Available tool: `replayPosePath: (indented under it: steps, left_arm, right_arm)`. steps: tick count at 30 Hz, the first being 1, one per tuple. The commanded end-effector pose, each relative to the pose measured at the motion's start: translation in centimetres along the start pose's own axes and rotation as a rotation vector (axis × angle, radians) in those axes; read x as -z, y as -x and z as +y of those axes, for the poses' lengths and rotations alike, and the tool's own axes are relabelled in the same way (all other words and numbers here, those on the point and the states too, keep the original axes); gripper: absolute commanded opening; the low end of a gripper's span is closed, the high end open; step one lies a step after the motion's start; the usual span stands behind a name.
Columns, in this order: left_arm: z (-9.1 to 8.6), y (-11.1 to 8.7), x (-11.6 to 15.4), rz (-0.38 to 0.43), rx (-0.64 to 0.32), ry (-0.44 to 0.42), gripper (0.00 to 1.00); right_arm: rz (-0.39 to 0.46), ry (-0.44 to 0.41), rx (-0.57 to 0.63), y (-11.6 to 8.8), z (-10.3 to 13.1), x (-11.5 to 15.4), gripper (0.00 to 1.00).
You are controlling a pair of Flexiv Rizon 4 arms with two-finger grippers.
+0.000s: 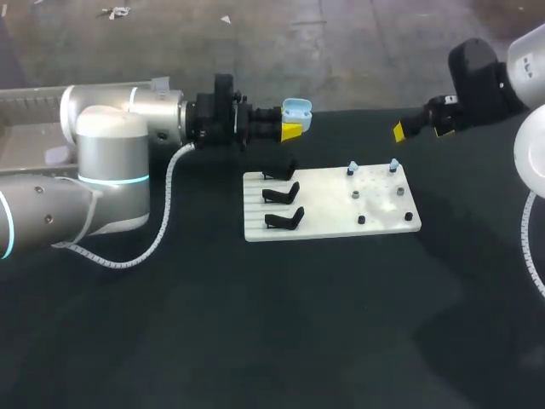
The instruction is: Pick up each earbud case from the left stands, insert the matching earbuds, close the lid, and place the case in the box.
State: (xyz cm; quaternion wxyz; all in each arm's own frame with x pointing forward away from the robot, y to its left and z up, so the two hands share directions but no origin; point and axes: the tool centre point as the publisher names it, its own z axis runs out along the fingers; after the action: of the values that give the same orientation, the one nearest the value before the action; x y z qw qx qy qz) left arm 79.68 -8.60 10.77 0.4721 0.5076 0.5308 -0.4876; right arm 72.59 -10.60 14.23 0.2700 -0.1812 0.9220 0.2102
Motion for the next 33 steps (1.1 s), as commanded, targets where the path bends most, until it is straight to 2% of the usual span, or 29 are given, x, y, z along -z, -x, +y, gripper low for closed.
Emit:
replayPosePath:
  steps: [1,13,17,27,33]
  left_arm:
    - [0.0,0.0,0.0,0.002,0.001,-0.001,0.00]
    - [0.0,0.0,0.0,0.002,0.001,-0.001,0.00]
    - [-0.5,0.4,0.2,-0.013,0.016,-0.013,0.00]
    - [-3.1,2.2,0.9,-0.020,0.010,-0.041,0.00]
    - [-4.9,3.5,1.5,-0.057,0.001,-0.032,0.00]
  right_arm:
    - [-0.001,-0.002,-0.002,-0.1,-0.1,-0.1,1.00]
    - [0.000,0.007,-0.007,-0.2,-0.2,-0.3,1.00]
    - [0.002,0.009,-0.009,-0.2,-0.3,-0.4,1.00]
    - [0.004,0.011,-0.007,0.0,-0.2,-0.6,1.00]
    - [0.004,0.010,-0.009,0.0,-0.2,-0.7,1.00]
